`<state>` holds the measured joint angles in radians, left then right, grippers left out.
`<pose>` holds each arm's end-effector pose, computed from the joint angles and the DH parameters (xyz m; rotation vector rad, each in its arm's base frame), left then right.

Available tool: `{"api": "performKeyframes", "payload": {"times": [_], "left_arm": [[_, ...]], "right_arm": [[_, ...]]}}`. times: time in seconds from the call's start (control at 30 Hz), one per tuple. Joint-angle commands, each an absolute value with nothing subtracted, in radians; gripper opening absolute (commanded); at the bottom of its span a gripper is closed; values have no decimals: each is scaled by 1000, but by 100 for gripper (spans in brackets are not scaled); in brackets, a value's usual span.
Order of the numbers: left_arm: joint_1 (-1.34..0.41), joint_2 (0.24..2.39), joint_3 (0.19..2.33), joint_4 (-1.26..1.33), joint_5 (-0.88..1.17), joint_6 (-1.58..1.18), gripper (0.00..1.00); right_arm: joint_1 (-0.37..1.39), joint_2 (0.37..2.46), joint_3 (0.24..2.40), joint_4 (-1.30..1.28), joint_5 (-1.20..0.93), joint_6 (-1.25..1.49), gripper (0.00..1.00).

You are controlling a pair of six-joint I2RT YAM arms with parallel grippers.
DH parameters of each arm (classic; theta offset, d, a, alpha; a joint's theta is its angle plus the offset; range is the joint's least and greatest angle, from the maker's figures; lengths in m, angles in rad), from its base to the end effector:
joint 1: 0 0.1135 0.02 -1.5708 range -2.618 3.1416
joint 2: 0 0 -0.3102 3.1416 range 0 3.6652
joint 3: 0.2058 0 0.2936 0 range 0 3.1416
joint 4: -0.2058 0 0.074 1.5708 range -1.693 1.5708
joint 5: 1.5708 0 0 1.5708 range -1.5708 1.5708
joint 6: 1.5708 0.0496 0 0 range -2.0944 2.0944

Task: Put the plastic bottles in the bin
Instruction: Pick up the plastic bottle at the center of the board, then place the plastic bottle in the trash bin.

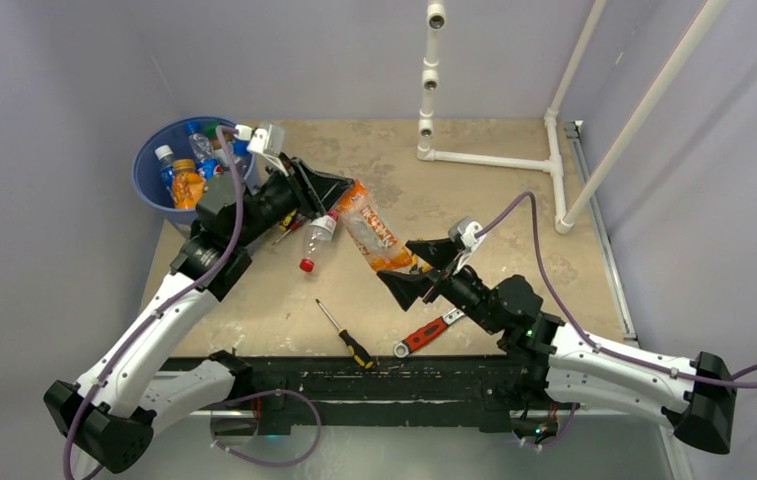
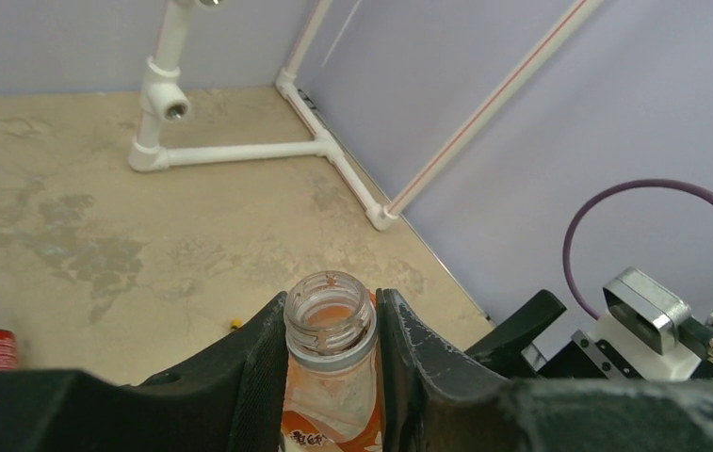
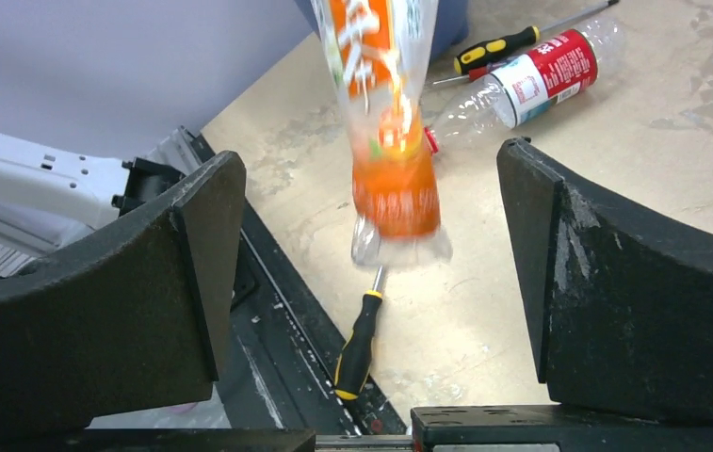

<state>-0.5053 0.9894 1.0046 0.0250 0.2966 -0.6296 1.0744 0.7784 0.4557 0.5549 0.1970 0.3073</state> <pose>0.2182 -0.1373 0.4420 0.1513 1.6368 -1.1134 0.1086 0.1801 0.3253 -0.3638 1.3716 1.0269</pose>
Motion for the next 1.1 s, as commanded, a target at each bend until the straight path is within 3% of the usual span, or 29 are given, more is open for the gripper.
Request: {"api": "performKeyframes", "payload": {"times": [0.0,0.37,0.6,0.83,1.07], "left_arm": [[-508,942,1147,-61,157,-508,0],[-508,935,1410,-220,-152,-290,0],[-508,897,1512,-267,-596,-14,0],[-508,882,1327,124,-906,332,0],[-506,978,1317,277,-1010,421,0]], "right_arm": [[1075,725,521,501,228,328,99],[1075,630,563,391,217,327,99],[1075,602,515,377,227,344,99],[1075,633,489,401,225,347,99],[1075,646,479,411,235,347,99]]}}
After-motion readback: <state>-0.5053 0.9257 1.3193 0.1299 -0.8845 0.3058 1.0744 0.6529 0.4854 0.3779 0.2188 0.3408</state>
